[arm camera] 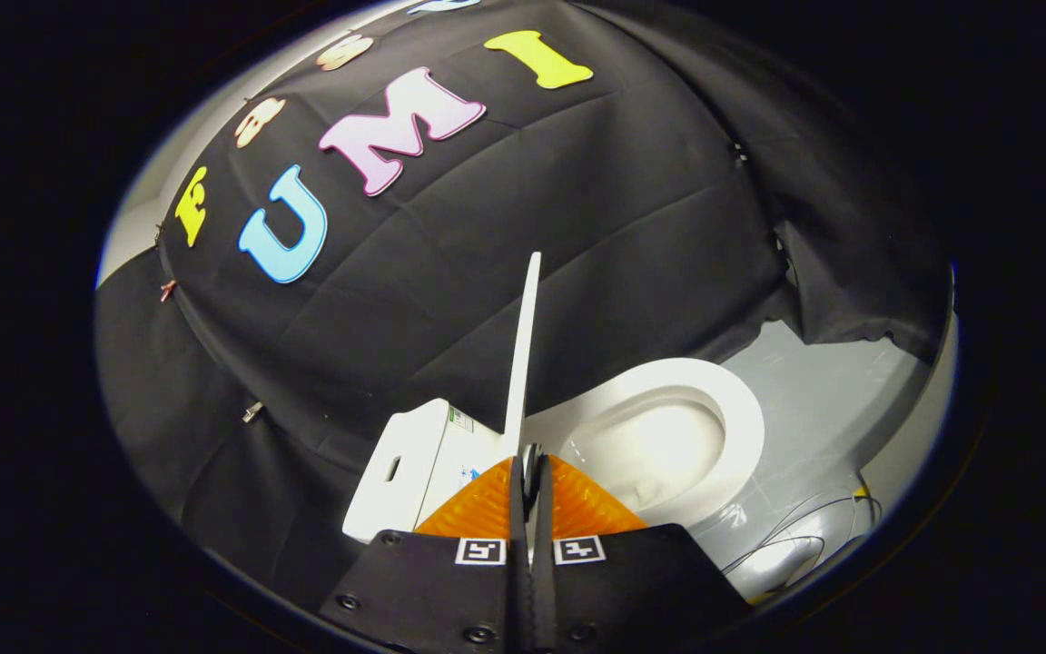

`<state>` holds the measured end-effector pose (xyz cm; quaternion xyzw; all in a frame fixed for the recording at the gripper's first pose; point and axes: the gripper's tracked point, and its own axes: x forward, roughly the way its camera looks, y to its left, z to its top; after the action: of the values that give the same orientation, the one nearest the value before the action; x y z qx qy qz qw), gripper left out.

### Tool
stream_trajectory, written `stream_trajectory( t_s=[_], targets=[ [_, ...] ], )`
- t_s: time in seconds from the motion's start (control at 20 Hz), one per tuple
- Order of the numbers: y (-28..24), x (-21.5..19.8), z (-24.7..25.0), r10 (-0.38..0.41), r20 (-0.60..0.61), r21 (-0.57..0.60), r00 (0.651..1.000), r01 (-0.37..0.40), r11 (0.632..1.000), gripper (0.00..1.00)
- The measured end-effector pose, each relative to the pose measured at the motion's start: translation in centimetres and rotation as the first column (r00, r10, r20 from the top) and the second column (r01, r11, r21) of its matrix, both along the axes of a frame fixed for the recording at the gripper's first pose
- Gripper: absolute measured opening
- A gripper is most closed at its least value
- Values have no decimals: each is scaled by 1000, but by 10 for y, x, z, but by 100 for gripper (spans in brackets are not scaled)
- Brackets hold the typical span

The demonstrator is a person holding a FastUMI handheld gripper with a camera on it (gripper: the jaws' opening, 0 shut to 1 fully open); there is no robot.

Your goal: Open the toilet lid.

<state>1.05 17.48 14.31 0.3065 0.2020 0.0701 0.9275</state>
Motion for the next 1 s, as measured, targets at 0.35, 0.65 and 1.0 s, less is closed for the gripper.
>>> stream_trajectory(
  t_s=[0.35,0.65,1.0],
  targets=[
    [30,-3,23,-1,8,-112,1000,2,994,5],
    [70,-7,44,16,25,-236,1000,-10,972,5],
    [114,-7,63,55,61,-288,997,-35,957,5]
  ],
)
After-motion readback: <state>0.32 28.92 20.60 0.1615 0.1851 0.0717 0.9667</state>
